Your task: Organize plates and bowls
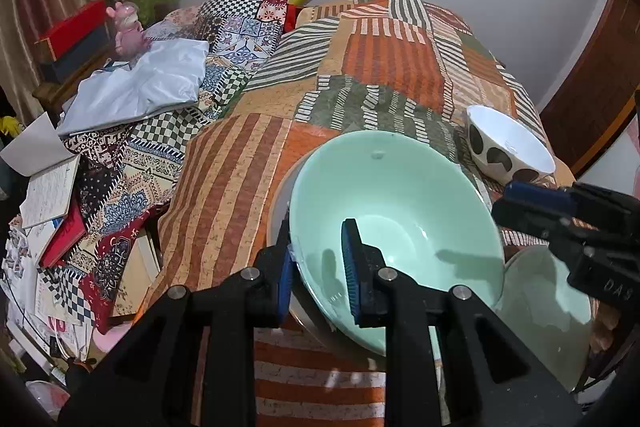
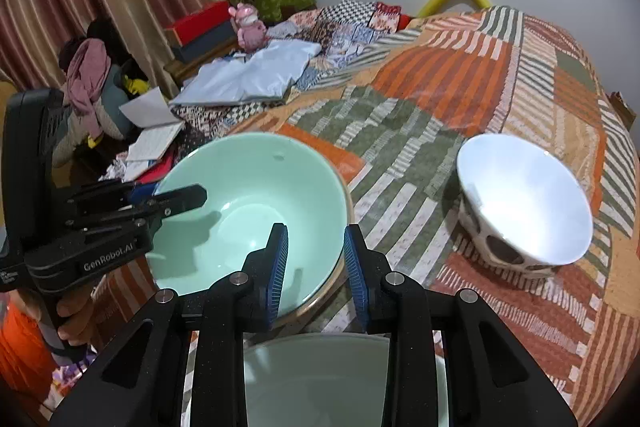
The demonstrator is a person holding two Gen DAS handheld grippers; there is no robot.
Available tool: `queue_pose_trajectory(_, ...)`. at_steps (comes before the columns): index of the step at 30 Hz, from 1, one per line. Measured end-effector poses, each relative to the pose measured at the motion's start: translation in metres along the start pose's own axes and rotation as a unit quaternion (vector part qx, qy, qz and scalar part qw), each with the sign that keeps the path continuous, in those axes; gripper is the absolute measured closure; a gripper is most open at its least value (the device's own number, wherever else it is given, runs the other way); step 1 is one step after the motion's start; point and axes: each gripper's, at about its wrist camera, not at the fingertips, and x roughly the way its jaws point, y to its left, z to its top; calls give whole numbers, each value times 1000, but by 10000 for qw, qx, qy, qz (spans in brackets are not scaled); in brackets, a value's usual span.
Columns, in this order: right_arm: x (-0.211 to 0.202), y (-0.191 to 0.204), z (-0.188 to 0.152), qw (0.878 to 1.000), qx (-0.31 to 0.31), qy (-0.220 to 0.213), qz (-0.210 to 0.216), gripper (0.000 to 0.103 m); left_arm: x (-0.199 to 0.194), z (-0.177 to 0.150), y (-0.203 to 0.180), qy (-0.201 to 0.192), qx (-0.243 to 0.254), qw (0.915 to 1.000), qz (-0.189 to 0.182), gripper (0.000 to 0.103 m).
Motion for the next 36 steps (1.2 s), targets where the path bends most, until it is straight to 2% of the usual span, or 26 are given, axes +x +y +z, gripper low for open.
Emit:
queue_pose_trajectory(6, -7, 2, 0, 9999, -66, -136, -59, 76, -5, 1, -7, 26, 199, 9996, 199, 80)
queue_pose_trajectory(9, -8, -1, -3, 9999, -93, -80, -58, 76, -12, 4, -8, -46, 170, 9996, 225, 67)
queue_pose_trajectory(11, -10, -3, -4, 9999, -100, -89, -86, 75, -23, 7, -13, -289, 255, 9988, 305, 55)
queue_pose_trajectory(14, -16, -8, -6, 9997, -66, -139, -163, 67, -39, 10, -23, -563, 407, 9970, 339, 44)
queue_pose_trajectory(16, -23, -12, -8, 9994, -16, -231, -245, 59, -44, 10, -30, -615, 467, 9964, 346, 44)
queue_pose_trajectory(19, -35, -19, -9, 9986, 49, -373, -369, 55, -47, 10, -43, -607, 557, 9962, 291, 44)
queue_pose_trajectory(28, -65, -48, -14, 9936, 192, -658, -898, 50, -43, 17, -94, -605, 834, 9947, 54, 42)
queue_pose_trajectory(31, -75, -59, -18, 9906, 222, -756, -1123, 51, -40, 21, -110, -640, 914, 9938, 16, 37)
queue_pose_trajectory(36, -86, -79, -22, 9873, 347, -820, -1318, 50, -32, 33, -135, -633, 1041, 9925, -136, 34)
